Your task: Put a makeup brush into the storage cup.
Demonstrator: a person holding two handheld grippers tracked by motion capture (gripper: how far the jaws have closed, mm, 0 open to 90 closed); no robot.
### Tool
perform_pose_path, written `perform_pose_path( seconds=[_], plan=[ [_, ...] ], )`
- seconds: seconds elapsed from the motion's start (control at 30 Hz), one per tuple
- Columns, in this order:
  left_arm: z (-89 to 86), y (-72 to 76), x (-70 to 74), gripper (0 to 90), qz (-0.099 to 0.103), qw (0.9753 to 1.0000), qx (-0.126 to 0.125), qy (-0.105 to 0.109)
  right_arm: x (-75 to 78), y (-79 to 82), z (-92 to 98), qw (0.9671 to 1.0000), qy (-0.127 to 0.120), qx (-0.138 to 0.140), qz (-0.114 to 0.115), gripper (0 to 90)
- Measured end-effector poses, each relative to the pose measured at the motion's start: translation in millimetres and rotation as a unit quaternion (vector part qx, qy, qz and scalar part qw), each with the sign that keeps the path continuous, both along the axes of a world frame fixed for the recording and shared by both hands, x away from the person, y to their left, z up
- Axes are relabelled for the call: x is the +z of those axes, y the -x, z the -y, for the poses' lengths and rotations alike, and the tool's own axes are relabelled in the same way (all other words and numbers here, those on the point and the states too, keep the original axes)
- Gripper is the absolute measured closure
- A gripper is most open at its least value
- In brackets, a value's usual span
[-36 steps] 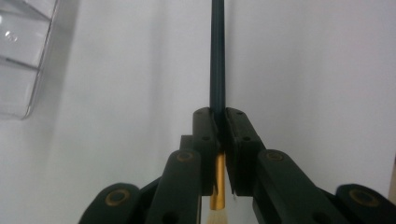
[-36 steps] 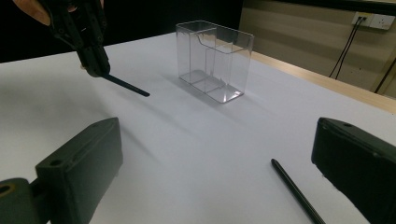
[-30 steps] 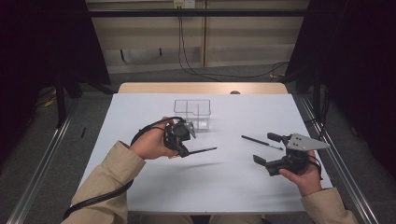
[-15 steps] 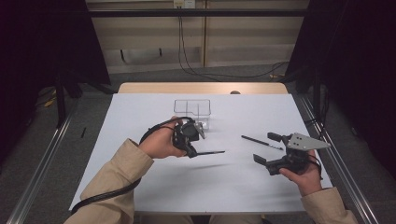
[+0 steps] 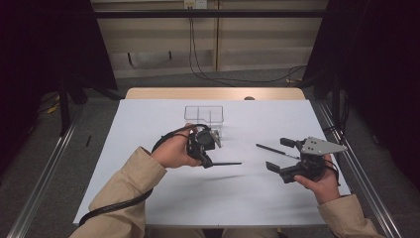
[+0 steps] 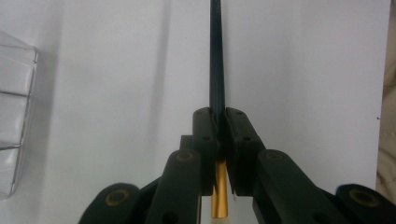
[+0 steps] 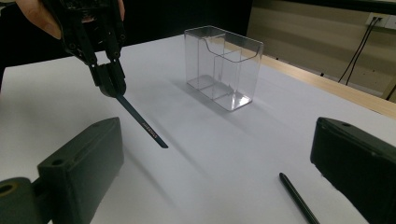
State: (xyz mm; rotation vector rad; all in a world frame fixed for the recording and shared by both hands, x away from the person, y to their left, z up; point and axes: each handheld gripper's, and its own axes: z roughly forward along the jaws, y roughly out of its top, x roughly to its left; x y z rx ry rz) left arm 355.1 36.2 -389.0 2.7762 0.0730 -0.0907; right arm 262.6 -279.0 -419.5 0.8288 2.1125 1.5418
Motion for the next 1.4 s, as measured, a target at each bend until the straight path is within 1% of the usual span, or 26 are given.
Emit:
perform_pose_path(
  seconds=[0.07, 0.13, 0.2, 0.3, 0.37, 0.43, 0.5, 0.57, 0.6, 0.67, 0.7, 0.77, 0.8, 0.83, 0.87, 0.9, 0.97, 1.0, 1.07, 1.1, 1.23, 1.3, 1.33, 1.4],
  plan=[
    [0.9, -0.3, 1.2, 83.7, 0.001, 1.0000, -0.003, -0.004, 1.4, -2.4, -2.9, 1.0000, 0.006, 0.006, -0.005, 2.0],
    [1.7, 0.0, 1.3, 83.7, 0.001, 1.0000, -0.001, 0.001, 1.8, -5.0, -6.0, 0.9998, 0.010, 0.010, -0.013, 2.0],
    [2.5, -0.3, 2.2, 83.7, 0.001, 1.0000, -0.005, -0.004, 1.5, -7.7, -9.4, 0.9995, 0.016, 0.014, -0.022, 2.0],
    [3.4, 0.2, 1.6, 83.7, 0.003, 1.0000, -0.003, -0.001, 0.3, -11.8, -14.9, 0.9985, 0.026, 0.021, -0.043, 2.3],
    [3.9, 0.1, 1.7, 83.7, 0.002, 1.0000, -0.005, -0.005, -1.0, -14.5, -18.7, 0.9974, 0.032, 0.031, -0.056, 2.1],
    [4.2, 0.1, 1.5, 83.7, 0.001, 1.0000, -0.003, -0.003, -2.2, -17.0, -22.6, 0.9963, 0.038, 0.036, -0.068, 0.9],
    [4.8, 0.4, 1.9, 83.7, 0.002, 1.0000, -0.004, -0.004, -2.6, -19.2, -26.3, 0.9945, 0.045, 0.051, -0.079, 0.0],
    [5.8, 0.3, 1.9, 83.7, 0.001, 0.9999, -0.009, -0.006, -2.9, -21.4, -32.9, 0.9918, 0.071, 0.059, -0.089, 0.0],
    [6.3, 0.4, 2.0, 83.7, 0.001, 1.0000, -0.008, -0.005, -2.9, -22.2, -35.4, 0.9905, 0.079, 0.062, -0.094, 0.0],
    [7.5, 0.8, 1.5, 83.7, 0.002, 0.9999, -0.009, -0.005, -2.8, -23.9, -42.4, 0.9866, 0.104, 0.072, -0.103, 0.0],
    [8.0, 0.9, 1.4, 83.7, 0.000, 0.9999, -0.010, -0.004, -2.6, -24.7, -45.3, 0.9849, 0.111, 0.076, -0.109, 0.0],
    [8.5, 1.1, 1.6, 83.7, 0.002, 0.9999, -0.011, -0.004, -2.5, -26.6, -50.0, 0.9829, 0.116, 0.082, -0.116, 0.9],
    [8.7, 1.6, 1.6, 83.7, -0.001, 0.9999, -0.010, -0.002, -2.5, -27.3, -51.4, 0.9819, 0.120, 0.086, -0.119, 1.3],
    [8.9, 1.8, 2.0, 83.7, 0.002, 0.9999, -0.011, -0.003, -2.7, -28.3, -53.8, 0.9808, 0.125, 0.088, -0.121, 1.7],
    [8.9, 1.4, 2.9, 83.7, 0.004, 0.9999, -0.014, -0.003, -2.8, -28.6, -55.1, 0.9804, 0.127, 0.087, -0.122, 2.6],
    [9.0, 2.2, 2.7, 83.7, 0.000, 1.0000, -0.009, 0.001, -3.2, -29.5, -57.1, 0.9795, 0.133, 0.091, -0.120, 3.7],
    [9.1, 2.4, 2.6, 83.7, 0.004, 0.9999, -0.011, 0.003, -4.3, -29.8, -60.8, 0.9779, 0.142, 0.098, -0.118, 7.0],
    [9.0, 2.3, 2.6, 83.7, 0.001, 0.9999, -0.011, 0.003, -5.1, -29.9, -63.1, 0.9770, 0.145, 0.101, -0.119, 8.2],
    [8.9, 2.6, 3.0, 83.7, 0.001, 0.9999, -0.012, 0.003, -7.2, -30.7, -67.3, 0.9746, 0.153, 0.109, -0.122, 10.6],
    [9.0, 2.6, 2.9, 83.7, -0.002, 0.9999, -0.015, 0.003, -8.2, -31.0, -69.1, 0.9731, 0.160, 0.114, -0.120, 13.4],
    [10.4, 3.2, 3.8, 83.7, -0.003, 0.9998, -0.020, 0.002, -11.7, -33.0, -76.5, 0.9684, 0.179, 0.131, -0.113, 22.6],
    [11.6, 3.8, 3.7, 83.7, -0.006, 0.9997, -0.021, 0.005, -12.3, -34.1, -80.4, 0.9666, 0.186, 0.137, -0.111, 27.0],
    [12.1, 4.2, 3.7, 83.7, -0.003, 0.9998, -0.021, 0.007, -12.0, -34.6, -81.8, 0.9657, 0.188, 0.141, -0.110, 30.1],
    [13.1, 4.2, 4.6, 83.7, -0.004, 0.9997, -0.023, 0.005, -11.1, -35.4, -84.7, 0.9645, 0.193, 0.146, -0.105, 33.9]
  ],
)
